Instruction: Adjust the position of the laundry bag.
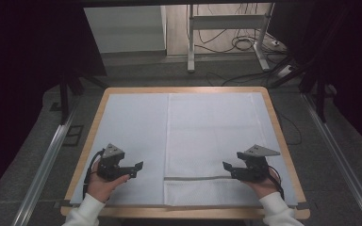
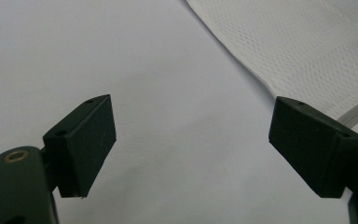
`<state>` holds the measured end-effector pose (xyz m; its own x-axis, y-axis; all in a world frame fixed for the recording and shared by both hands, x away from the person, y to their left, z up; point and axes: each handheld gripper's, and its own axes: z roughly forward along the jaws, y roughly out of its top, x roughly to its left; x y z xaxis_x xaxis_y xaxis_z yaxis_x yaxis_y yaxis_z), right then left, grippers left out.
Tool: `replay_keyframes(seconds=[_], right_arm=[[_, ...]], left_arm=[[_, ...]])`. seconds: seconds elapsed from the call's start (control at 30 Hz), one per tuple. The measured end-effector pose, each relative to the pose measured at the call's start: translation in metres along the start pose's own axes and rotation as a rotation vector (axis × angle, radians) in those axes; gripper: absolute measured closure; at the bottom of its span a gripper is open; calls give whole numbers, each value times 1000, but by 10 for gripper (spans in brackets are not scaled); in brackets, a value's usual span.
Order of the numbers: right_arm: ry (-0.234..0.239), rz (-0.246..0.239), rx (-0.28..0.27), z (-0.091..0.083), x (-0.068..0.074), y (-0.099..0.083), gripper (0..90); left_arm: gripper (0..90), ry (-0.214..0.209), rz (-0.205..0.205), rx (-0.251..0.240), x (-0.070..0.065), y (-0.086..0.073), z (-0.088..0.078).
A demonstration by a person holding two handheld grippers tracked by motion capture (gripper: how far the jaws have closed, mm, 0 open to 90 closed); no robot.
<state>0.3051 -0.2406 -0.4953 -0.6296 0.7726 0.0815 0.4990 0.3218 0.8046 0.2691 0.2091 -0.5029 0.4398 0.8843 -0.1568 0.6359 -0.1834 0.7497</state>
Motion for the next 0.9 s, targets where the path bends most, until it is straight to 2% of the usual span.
replay_keyframes(seconds=[0.13, 0.33, 0.4, 0.53, 0.83, 0.9], right_arm=[[12, 0, 3, 1, -2, 0, 267], [33, -19, 24, 2, 3, -3, 267], [26, -19, 29, 2, 5, -4, 267], [20, -23, 23, 1, 6, -3, 267], [6, -43, 45, 8, 8, -4, 261], [-4, -36, 40, 6, 8, -5, 256]], left_arm=[[151, -3, -3, -5, 0, -1, 0], [134, -3, -7, -12, -2, -3, -1], [136, -11, -8, -8, -3, -4, -1], [144, -22, 15, -11, -6, -2, -2], [177, -10, 5, -11, -7, -3, -2], [182, 7, -12, -11, -8, -2, -3]])
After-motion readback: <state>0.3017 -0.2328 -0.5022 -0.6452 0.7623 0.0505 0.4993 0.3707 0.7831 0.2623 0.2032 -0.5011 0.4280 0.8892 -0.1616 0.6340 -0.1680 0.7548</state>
